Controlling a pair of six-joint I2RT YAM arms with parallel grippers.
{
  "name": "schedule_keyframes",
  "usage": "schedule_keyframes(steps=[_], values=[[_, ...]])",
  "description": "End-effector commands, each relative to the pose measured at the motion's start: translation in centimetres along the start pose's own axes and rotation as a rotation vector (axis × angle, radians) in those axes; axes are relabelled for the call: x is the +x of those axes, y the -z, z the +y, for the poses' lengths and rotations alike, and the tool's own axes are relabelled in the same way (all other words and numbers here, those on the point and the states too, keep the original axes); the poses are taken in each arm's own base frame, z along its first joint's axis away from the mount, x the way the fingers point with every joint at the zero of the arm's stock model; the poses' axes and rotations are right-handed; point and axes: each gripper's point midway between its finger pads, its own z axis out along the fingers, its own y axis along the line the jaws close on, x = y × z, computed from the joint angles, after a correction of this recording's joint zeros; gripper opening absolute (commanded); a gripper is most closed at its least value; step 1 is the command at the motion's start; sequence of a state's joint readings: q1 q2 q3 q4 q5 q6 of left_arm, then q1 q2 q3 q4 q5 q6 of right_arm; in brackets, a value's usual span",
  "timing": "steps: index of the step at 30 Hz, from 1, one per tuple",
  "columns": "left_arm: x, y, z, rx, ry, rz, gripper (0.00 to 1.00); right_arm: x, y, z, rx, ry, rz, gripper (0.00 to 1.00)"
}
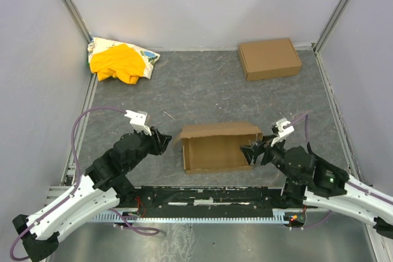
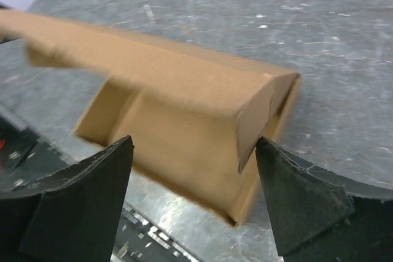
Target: Fold the paper box
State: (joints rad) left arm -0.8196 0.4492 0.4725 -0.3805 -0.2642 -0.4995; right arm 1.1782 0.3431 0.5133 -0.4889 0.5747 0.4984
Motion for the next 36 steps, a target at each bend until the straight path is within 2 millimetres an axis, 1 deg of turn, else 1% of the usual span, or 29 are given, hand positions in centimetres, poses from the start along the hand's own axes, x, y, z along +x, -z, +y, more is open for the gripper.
schedule_keyframes(steps=[1,4,9,11,14,16,20,23,26,29,31,33,36], values=[[-1.6,0.0,0.3,-0.045,0.031,-0.046,0.42,-1.6,3.1,3.3,-0.234,-0.004,0.035,0.87],[-1.9,0.1,0.5,-0.061,0.041,-0.057,0.41,-3.8,4.5,4.4,-0.320,-0.016,-0.042,0.85],[-3.3,1.0,1.2,-0.097,0.041,-0.102,0.40,-7.5,6.7,4.3,-0.377,-0.021,-0.188,0.83],[-3.8,1.5,1.5,-0.113,0.037,-0.123,0.40,-8.3,7.5,4.3,-0.397,-0.017,-0.227,0.83],[-3.9,1.8,1.7,-0.112,0.035,-0.137,0.40,-8.5,8.2,4.3,-0.426,-0.019,-0.248,0.82],[-3.7,1.7,1.8,-0.114,0.035,-0.135,0.40,-8.0,8.2,4.4,-0.435,-0.025,-0.233,0.82],[-3.5,1.5,1.7,-0.112,0.035,-0.129,0.40,-6.8,8.2,5.4,-0.491,-0.025,-0.191,0.83],[-3.7,1.4,1.8,-0.118,0.028,-0.136,0.40,-7.6,8.7,5.8,-0.516,-0.035,-0.220,0.83],[-4.2,1.5,2.1,-0.136,0.021,-0.153,0.40,-9.7,9.8,5.5,-0.526,-0.048,-0.303,0.82],[-4.7,1.5,2.1,-0.140,0.020,-0.173,0.40,-12.9,11.4,5.0,-0.525,-0.049,-0.418,0.82],[-4.8,1.4,2.0,-0.143,0.019,-0.175,0.40,-14.9,11.9,4.5,-0.493,-0.061,-0.472,0.82],[-4.7,1.2,2.1,-0.147,0.012,-0.170,0.40,-16.6,11.6,3.9,-0.423,-0.070,-0.492,0.82],[-4.7,0.9,2.2,-0.162,0.009,-0.170,0.40,-17.8,8.3,2.6,-0.200,-0.023,-0.427,0.82]])
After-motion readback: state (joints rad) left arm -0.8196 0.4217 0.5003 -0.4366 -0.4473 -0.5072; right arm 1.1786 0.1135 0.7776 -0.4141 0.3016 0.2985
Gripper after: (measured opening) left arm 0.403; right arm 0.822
